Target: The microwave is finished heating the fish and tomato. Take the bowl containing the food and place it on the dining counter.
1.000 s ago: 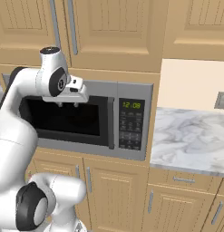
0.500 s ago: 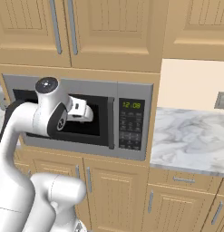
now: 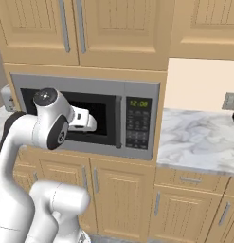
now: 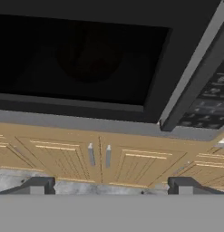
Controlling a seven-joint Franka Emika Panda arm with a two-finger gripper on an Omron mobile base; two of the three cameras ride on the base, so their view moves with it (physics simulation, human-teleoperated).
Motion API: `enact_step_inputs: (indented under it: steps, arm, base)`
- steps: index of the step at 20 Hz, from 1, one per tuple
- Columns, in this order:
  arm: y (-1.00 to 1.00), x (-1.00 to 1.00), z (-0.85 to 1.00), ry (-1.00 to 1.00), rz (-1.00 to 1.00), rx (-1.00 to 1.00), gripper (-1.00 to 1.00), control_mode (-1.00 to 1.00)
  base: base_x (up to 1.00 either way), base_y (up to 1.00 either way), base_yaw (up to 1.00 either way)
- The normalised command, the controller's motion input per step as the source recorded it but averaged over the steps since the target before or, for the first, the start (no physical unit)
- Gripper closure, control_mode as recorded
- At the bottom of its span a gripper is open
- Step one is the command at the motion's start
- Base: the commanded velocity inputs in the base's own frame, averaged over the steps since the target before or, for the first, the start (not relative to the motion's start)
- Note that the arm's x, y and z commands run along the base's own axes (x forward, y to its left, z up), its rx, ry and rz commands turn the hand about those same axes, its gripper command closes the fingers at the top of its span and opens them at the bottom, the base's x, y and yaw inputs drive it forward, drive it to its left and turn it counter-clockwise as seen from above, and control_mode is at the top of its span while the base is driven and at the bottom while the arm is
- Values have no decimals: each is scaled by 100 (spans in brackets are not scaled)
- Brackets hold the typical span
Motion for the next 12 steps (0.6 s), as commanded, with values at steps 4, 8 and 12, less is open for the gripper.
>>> enact_step_inputs:
  steps: [4,8,12]
  arm:
    - [0,0,0,0,0,0,-100,100]
    - [0,0,0,0,0,0,-100,100]
    - [0,0,0,0,0,0,-100,100]
  base:
    - [-46,-37,0]
    - [-50,-62,0]
    - [-58,-41,0]
